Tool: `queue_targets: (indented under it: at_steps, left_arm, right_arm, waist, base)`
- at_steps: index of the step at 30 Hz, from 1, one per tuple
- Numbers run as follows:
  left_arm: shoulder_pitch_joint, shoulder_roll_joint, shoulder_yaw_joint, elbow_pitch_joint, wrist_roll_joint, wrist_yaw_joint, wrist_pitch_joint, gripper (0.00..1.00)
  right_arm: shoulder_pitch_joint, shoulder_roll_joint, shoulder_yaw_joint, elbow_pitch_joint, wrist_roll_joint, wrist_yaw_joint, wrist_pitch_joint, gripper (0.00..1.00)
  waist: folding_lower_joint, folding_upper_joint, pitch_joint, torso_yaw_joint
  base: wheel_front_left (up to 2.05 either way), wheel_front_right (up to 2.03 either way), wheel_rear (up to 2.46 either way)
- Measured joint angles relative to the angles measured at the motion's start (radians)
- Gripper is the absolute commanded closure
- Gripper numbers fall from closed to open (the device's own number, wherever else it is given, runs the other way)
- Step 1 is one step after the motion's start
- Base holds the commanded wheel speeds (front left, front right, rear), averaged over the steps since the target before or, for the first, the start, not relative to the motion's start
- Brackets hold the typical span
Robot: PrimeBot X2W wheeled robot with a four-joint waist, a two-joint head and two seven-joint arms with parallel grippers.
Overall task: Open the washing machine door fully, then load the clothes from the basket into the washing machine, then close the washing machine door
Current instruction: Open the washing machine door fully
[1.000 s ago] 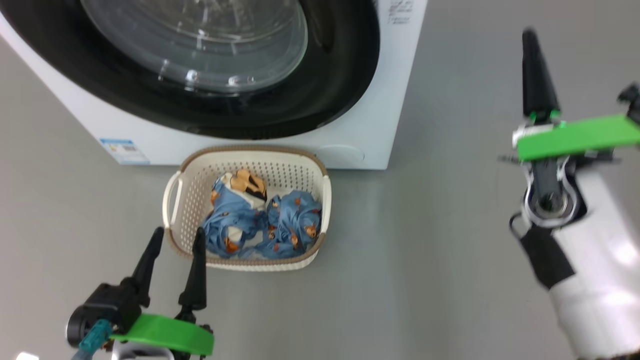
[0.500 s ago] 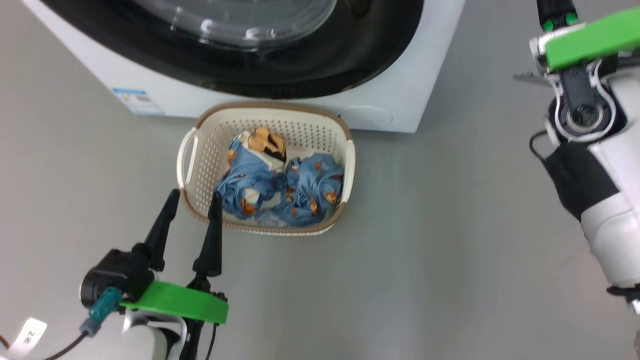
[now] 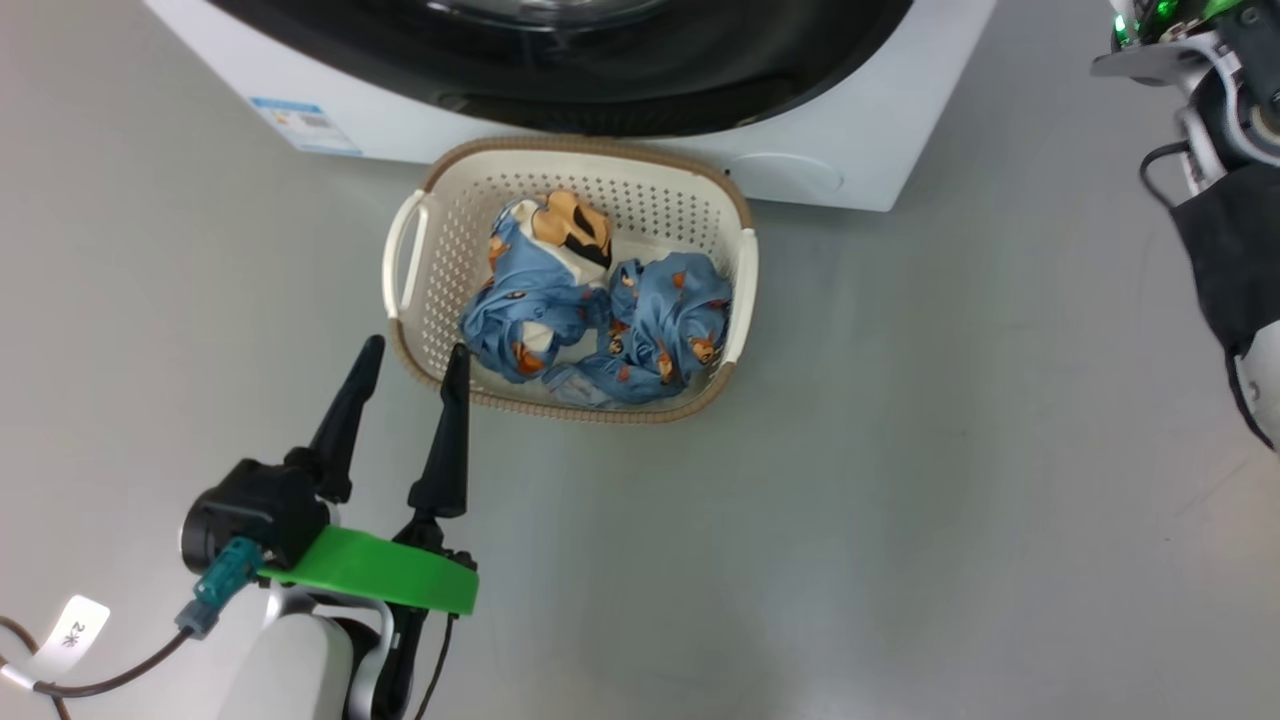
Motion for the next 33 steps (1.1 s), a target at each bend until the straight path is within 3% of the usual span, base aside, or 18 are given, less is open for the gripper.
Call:
queue_targets:
  at_steps: [6,17,33]
  left_arm:
    - [-0.004,-0.005,-0.013,0.0,-0.008,0.0,0.0,0.0]
    - [-0.042,-0.014,-0.04,-0.007,-0.025,0.0,0.0,0.0]
    - [-0.06,-0.015,-0.061,-0.01,-0.066,0.0,0.0,0.0]
  right_arm:
    - [-0.037,-0.011,-0.023,0.05,0.046,0.0,0.129,1.0]
    - [-0.123,-0.02,-0.03,0.116,0.054,0.0,0.267,1.0]
    - [-0.151,-0.02,-0.023,0.12,0.0,0.0,0.291,1.0]
  waist:
    - [0.0,0.0,0.024,0.025]
    - [0.0,0.0,0.08,0.067]
    - [0.0,0.0,0.109,0.095]
  base:
    - [0.0,0.0,0.0]
    - [0.0,0.0,0.0]
    - [0.0,0.0,0.0]
